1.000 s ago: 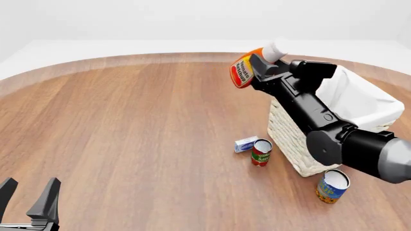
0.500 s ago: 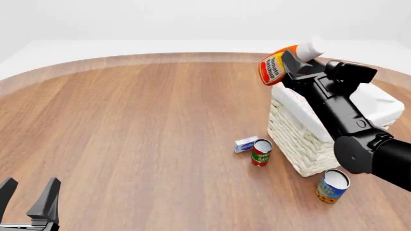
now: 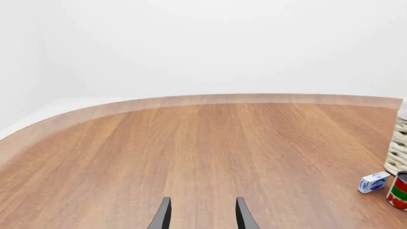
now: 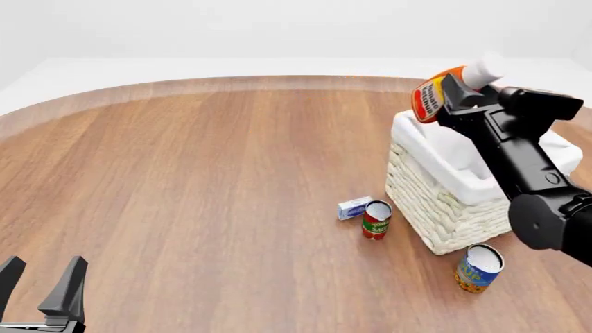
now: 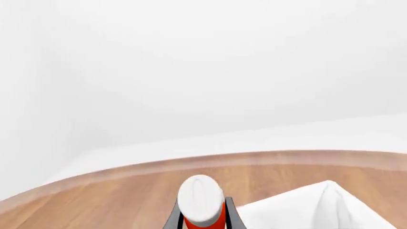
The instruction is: Pick up the ketchup, and put it in the basket.
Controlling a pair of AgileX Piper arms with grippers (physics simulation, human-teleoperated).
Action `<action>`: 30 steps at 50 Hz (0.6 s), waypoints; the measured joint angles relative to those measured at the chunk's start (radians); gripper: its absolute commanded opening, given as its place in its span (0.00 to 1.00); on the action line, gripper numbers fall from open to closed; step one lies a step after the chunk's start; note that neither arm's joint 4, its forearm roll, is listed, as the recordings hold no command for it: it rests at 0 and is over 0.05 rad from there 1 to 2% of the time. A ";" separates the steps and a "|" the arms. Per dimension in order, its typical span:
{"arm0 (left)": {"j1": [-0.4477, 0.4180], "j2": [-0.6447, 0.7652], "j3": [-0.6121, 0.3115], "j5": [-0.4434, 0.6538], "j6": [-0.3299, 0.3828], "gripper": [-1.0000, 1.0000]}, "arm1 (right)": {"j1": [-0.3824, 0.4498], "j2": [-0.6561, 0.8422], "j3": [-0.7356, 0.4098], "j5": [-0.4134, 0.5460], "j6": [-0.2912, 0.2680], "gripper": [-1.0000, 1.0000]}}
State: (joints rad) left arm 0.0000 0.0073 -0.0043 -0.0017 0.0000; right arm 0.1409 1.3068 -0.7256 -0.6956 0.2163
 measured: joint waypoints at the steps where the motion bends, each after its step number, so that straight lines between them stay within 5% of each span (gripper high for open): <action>1: 0.000 0.000 0.000 0.000 0.000 1.00 | -0.005 0.000 0.000 0.001 -0.003 0.00; 30: 0.000 0.000 0.000 0.000 0.000 1.00 | -0.136 -0.012 0.028 0.046 -0.092 0.00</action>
State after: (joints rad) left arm 0.0000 0.0073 -0.0043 -0.0017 0.0000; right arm 0.0052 1.2947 -0.6981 -0.6498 0.1241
